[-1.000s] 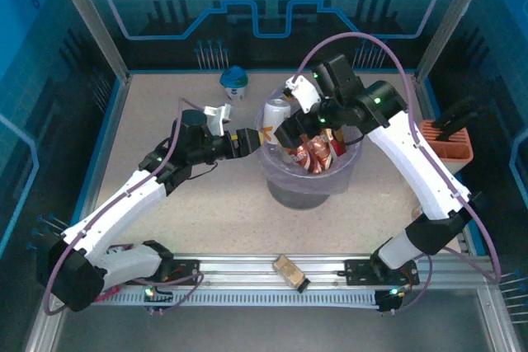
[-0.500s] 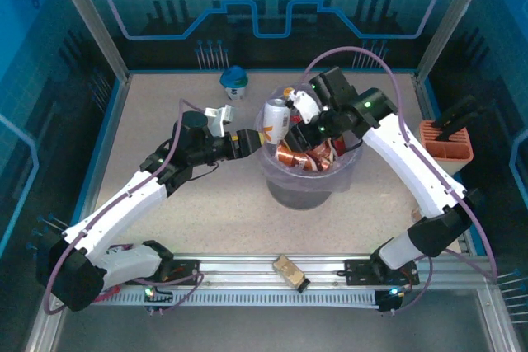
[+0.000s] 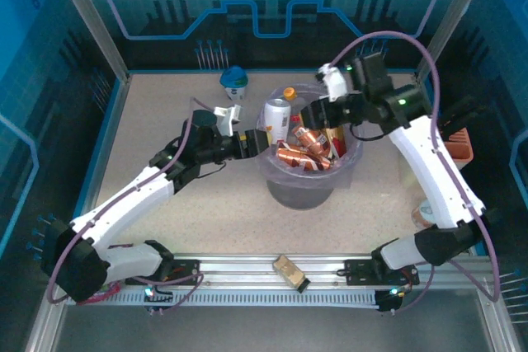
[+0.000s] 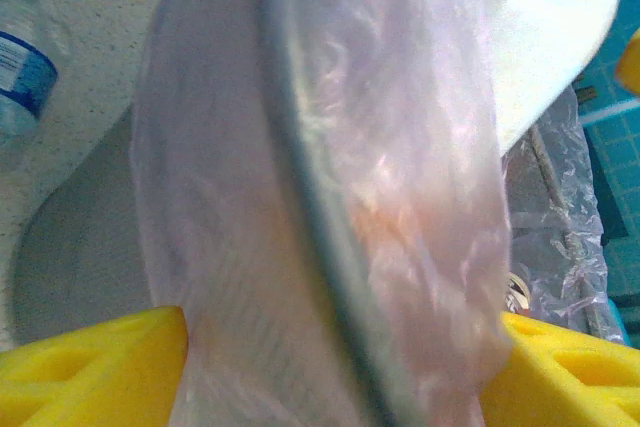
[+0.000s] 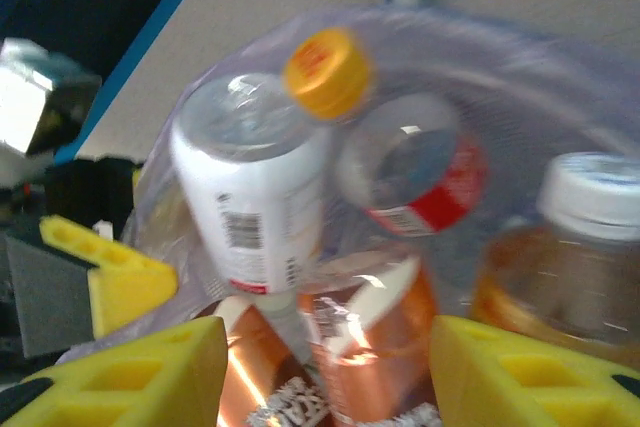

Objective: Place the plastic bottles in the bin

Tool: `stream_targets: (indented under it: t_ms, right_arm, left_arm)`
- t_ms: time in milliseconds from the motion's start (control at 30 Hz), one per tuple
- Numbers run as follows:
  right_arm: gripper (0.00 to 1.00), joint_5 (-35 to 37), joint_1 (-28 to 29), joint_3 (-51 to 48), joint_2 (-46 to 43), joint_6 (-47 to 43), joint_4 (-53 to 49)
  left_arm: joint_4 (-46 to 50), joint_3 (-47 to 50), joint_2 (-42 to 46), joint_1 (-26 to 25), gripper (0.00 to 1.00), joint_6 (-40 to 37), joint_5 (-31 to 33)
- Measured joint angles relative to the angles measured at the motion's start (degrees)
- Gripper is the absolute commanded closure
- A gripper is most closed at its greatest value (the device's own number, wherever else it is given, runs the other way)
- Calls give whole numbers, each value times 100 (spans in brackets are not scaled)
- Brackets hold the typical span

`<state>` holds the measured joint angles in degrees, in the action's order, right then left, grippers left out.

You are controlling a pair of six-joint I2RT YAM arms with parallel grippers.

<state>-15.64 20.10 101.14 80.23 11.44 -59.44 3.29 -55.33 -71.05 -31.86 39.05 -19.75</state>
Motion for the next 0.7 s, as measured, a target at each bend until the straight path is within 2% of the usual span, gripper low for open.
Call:
stream_targets:
  t_ms: [333, 500, 633, 700]
  right_arm:
    - [39, -24, -1414, -31, -566, 437, 122]
    - [38, -227, -2031, -101, -586, 577, 120]
    - [37, -391, -2328, -118, -581, 595, 92]
    - [36, -457, -2441, -103, -573, 595, 59]
  left_arm:
    - [-358, -1180, -1495, -520, 25, -59, 76]
    - [-557, -1919, -2312, -852, 16, -188, 2]
    - [-352, -2181, -2465, -933, 1, -522, -7]
    - [-260, -2288, -2433, -933, 1, -719, 17]
